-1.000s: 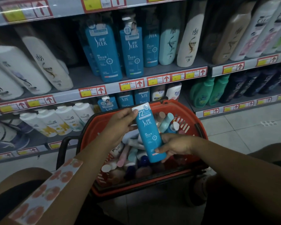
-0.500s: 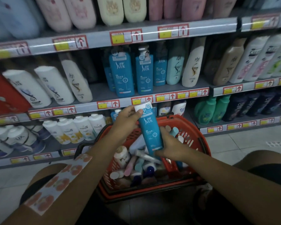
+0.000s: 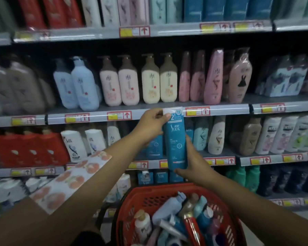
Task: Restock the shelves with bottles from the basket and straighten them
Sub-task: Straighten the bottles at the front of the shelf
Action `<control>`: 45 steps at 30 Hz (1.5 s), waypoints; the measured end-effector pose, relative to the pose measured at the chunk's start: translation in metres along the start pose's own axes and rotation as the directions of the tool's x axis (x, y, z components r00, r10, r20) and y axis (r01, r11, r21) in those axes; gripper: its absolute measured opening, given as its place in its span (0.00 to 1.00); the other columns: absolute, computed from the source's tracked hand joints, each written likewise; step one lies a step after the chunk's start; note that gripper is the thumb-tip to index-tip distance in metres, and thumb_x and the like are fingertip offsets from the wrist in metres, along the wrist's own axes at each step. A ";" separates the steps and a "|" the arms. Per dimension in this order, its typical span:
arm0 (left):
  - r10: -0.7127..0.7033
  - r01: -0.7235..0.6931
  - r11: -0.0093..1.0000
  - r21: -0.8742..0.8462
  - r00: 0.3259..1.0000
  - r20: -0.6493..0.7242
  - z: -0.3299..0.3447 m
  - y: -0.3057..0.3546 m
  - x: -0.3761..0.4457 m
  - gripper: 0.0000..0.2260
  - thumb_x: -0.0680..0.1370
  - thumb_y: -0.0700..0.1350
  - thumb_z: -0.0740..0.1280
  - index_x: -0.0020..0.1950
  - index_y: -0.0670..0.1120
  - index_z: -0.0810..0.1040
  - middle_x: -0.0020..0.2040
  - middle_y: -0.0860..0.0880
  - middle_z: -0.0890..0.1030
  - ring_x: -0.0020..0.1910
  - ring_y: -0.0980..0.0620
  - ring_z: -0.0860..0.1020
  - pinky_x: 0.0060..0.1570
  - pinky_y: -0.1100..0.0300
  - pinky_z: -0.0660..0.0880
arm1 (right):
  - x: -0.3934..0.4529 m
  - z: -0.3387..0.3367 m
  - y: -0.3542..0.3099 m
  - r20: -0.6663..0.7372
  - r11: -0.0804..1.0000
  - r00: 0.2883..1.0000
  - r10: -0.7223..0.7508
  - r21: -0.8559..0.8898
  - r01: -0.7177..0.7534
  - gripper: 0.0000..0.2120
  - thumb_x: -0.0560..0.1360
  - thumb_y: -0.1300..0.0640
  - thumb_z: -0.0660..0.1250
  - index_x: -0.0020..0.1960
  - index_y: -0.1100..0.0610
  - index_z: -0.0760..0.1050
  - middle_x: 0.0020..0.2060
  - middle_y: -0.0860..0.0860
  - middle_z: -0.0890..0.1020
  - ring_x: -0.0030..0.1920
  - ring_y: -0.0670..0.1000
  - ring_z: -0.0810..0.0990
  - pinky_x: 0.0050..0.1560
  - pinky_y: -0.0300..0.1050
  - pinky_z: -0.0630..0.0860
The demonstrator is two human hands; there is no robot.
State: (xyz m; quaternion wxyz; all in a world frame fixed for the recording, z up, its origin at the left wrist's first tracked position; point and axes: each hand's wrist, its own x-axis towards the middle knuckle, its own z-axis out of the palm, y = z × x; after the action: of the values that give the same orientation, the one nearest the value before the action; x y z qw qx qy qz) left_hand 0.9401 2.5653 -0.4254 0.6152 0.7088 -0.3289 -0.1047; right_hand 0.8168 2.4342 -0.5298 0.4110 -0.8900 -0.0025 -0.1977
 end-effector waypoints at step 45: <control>0.532 -0.464 0.811 0.357 0.838 -0.118 0.006 0.282 0.264 0.39 0.80 0.40 0.69 0.82 0.58 0.50 0.70 0.50 0.76 0.64 0.50 0.77 0.63 0.53 0.76 | 0.311 -0.312 -0.167 -0.325 0.813 0.879 -0.350 -0.571 0.113 0.61 0.62 0.51 0.82 0.80 0.52 0.44 0.55 0.47 0.77 0.53 0.49 0.79 0.53 0.47 0.80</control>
State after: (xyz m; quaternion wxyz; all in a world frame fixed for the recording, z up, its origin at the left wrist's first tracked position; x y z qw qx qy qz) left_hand 1.0424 2.3958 -0.0937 0.5316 0.6926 -0.4487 0.1910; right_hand 0.9663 2.2674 -0.1156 0.1091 -0.8984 0.0292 -0.4245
